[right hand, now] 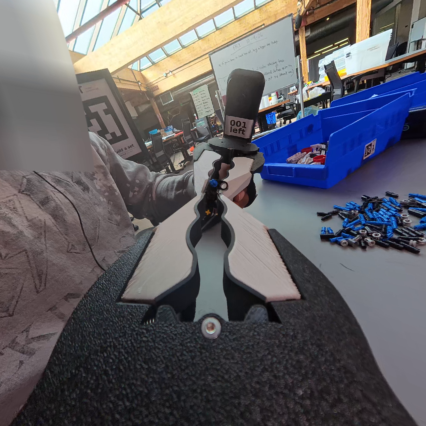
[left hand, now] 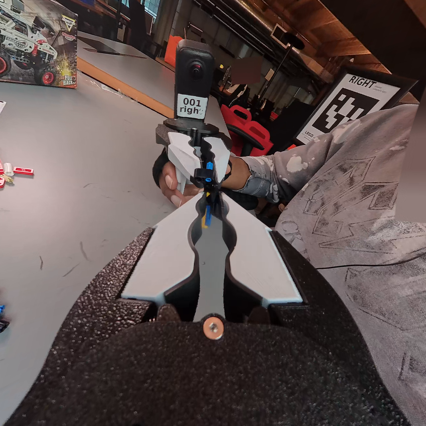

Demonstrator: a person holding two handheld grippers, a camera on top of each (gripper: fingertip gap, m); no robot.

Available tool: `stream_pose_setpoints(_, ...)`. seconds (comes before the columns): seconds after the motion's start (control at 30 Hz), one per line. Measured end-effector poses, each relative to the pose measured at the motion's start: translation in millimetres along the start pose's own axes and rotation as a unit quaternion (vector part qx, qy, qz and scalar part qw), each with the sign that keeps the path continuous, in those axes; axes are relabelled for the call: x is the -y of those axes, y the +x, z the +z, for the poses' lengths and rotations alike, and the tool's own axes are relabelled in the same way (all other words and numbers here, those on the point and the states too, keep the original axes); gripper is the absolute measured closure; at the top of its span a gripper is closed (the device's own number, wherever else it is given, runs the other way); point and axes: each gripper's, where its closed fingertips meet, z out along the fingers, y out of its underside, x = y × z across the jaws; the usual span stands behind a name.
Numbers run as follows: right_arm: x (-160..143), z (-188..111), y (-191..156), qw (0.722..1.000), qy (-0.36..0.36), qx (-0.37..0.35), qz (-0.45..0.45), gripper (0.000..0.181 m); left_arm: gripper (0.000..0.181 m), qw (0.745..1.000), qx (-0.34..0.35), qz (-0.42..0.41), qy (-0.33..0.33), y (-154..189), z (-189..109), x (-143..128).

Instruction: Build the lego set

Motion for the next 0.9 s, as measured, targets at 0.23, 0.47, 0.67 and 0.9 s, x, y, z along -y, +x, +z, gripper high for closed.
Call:
stream_pose_setpoints(0.23,3.6,-5.7,7.5,1.000,0.001,-0.022,-0.008,0.174,0.174,0.998,0.048,0.034,-0.010,-9.7,-3.1,0.1)
stream_pose_setpoints(0.47,-1.7,-1.9,4.2,1.000,-0.007,-0.011,-0.005,0.174,0.175,0.999,0.044,0.024,-0.015,-9.2,-0.9,-1.9)
stream_pose_setpoints(0.67,-4.4,-1.3,2.8,1.000,-0.014,-0.006,-0.004,0.174,0.175,0.999,0.031,-0.005,-0.012,-8.4,-0.3,-3.2)
stream_pose_setpoints(0.9,-9.7,-3.6,7.6,0.998,-0.050,-0.025,0.006,0.174,0.175,0.999,0.031,-0.029,-0.010,-13.5,2.7,-6.8)
